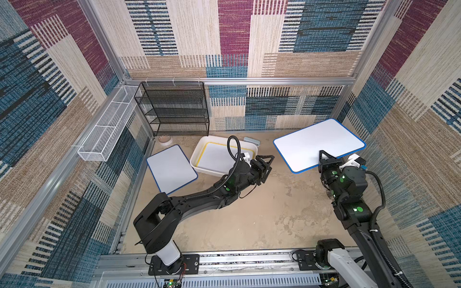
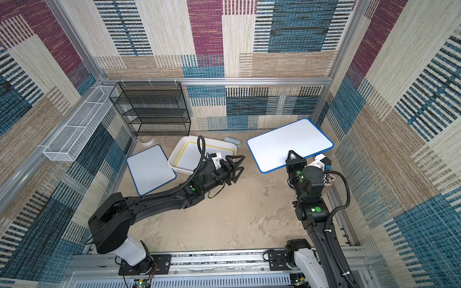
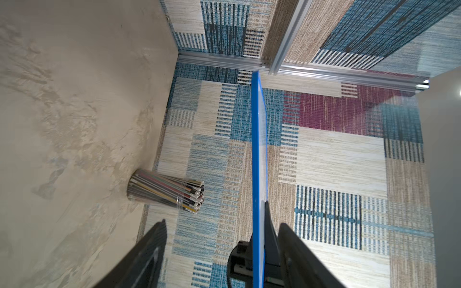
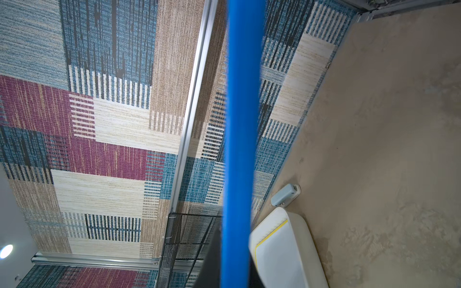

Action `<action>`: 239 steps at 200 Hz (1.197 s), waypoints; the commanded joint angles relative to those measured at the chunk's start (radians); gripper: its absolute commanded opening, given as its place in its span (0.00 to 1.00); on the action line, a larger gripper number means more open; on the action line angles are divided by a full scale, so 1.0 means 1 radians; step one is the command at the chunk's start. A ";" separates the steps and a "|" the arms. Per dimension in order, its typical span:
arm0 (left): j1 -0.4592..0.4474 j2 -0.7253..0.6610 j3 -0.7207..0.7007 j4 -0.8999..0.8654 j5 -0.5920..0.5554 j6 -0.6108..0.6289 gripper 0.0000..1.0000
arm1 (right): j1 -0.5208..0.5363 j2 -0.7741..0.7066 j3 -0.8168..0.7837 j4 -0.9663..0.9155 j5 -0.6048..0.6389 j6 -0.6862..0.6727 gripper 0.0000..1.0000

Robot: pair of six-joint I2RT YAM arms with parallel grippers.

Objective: Put the whiteboard into the storage box
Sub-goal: Pick up the whiteboard at the center of the board.

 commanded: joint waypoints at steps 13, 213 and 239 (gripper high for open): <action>-0.007 0.070 0.066 0.139 -0.053 -0.072 0.72 | 0.000 0.008 -0.002 0.111 0.025 0.011 0.08; -0.043 0.250 0.224 0.153 -0.122 -0.110 0.41 | 0.001 -0.020 -0.083 0.125 0.039 0.062 0.08; -0.042 0.261 0.224 0.170 -0.129 -0.103 0.36 | 0.002 -0.028 -0.098 0.121 0.036 0.065 0.08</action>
